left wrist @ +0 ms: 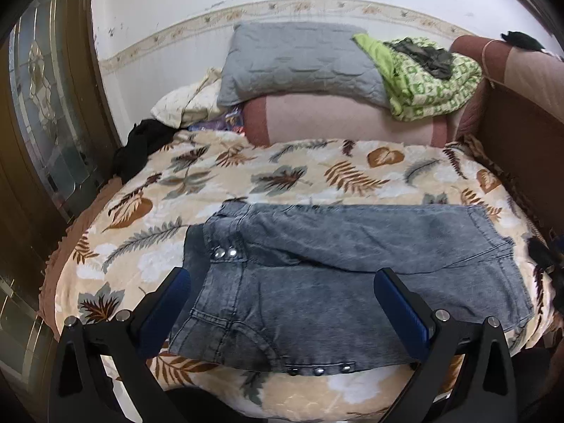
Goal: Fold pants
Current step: 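Move both grippers toward the gray jeans lying flat on the bed, then grasp the jeans edge with the left gripper while the right gripper grasps the leg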
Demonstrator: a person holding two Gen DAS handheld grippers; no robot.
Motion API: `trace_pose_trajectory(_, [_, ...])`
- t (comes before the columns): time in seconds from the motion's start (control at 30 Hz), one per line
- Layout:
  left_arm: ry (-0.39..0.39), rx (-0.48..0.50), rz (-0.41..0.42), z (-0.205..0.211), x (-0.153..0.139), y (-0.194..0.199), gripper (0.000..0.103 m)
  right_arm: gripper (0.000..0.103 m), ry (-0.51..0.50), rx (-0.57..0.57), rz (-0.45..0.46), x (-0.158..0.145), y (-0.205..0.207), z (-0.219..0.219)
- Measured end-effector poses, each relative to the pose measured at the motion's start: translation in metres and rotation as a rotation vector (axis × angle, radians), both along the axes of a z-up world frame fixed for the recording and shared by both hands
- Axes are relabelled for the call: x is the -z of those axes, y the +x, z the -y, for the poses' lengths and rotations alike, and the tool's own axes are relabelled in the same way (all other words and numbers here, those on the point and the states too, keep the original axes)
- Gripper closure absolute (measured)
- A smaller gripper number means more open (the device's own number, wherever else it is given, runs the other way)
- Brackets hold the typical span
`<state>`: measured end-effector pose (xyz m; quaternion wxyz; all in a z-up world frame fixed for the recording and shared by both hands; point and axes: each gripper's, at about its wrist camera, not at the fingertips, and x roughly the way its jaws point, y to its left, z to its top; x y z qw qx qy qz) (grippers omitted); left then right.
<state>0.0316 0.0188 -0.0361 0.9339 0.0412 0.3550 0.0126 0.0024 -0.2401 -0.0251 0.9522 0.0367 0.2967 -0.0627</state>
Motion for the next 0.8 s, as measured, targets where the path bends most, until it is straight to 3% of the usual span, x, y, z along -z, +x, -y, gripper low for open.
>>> trace_pose_trajectory(0.23, [0.016,-0.122,-0.145,-0.060,0.045,0.038,0.000,0.000,0.026,0.104,-0.141,0.027,0.029,0.072])
trace_pose_trajectory(0.43, [0.038,-0.115,-0.196,-0.095,0.050,0.079,0.000,0.000,0.128,0.130,-0.264,0.056,0.083,0.138])
trace_pose_trajectory(0.63, [0.088,-0.097,-0.276,-0.123,0.050,0.165,0.000,0.000,0.202,0.117,-0.321,0.076,0.144,0.174])
trace_pose_trajectory(0.8, [0.023,-0.141,-0.373,-0.148,0.061,0.242,0.000,0.000,0.210,0.141,-0.354,0.085,0.194,0.198])
